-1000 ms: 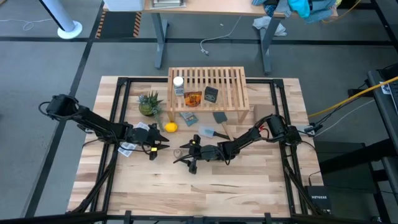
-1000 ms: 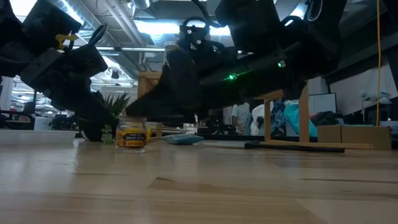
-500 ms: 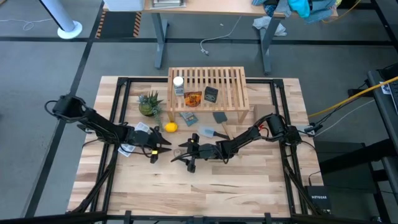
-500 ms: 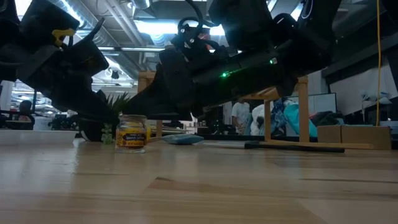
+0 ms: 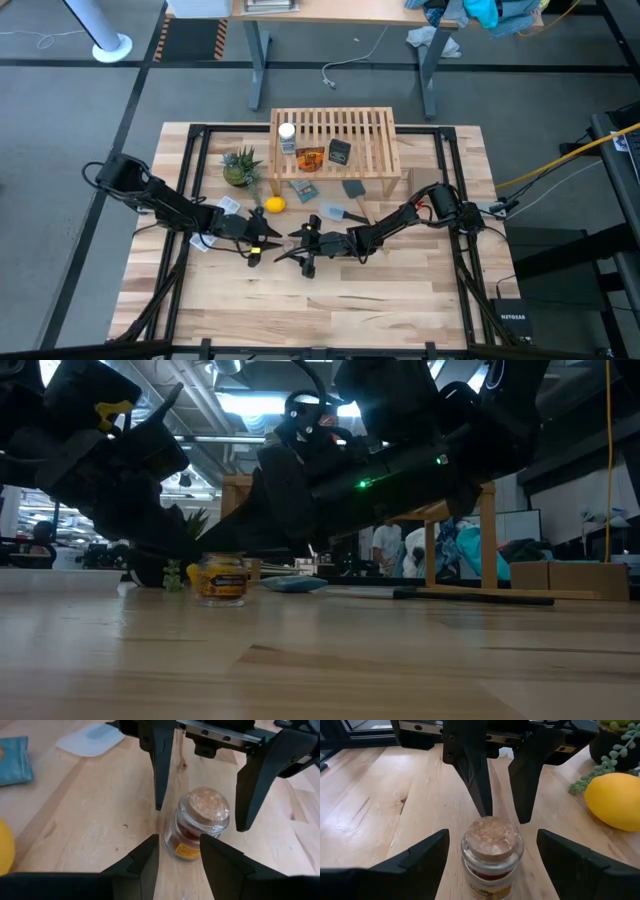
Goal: Shelf spices
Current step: Put the brown seasoning bottle on the shelf, then return to Home Position
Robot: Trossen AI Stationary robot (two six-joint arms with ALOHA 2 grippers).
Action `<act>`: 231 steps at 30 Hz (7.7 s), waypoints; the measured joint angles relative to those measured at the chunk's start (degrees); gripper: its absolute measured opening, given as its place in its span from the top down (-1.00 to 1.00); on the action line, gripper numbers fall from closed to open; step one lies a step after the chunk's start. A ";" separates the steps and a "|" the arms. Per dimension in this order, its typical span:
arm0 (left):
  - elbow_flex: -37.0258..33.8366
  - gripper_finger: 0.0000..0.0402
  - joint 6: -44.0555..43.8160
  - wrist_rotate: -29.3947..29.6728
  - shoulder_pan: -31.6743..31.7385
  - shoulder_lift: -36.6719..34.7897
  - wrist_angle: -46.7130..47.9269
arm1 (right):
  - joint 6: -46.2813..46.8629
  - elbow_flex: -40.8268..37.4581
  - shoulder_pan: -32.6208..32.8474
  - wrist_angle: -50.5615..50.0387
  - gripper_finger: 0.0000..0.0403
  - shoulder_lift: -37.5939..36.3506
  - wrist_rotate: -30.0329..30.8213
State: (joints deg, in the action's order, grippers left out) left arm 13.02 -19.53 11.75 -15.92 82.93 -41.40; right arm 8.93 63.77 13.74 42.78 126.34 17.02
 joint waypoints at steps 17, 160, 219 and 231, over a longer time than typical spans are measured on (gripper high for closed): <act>3.63 0.32 1.55 -0.01 0.04 5.80 0.47 | 1.38 3.91 0.09 -0.85 -0.50 6.69 -0.14; 3.05 0.32 7.97 6.25 -2.93 5.60 -0.03 | -16.95 -37.99 -37.46 -12.46 -0.36 -58.53 -19.14; 1.10 0.32 21.19 10.31 -8.48 -64.82 46.73 | -3.84 -57.12 -37.33 -39.86 -0.38 -123.85 -51.17; -12.44 0.32 22.90 4.46 -8.48 -68.06 28.25 | -2.51 -60.76 -37.33 -39.29 -0.38 -126.20 -52.58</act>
State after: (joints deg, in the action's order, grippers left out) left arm 0.58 3.38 16.21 -24.40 14.87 -13.15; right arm 6.42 3.01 -23.59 3.49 0.14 -35.57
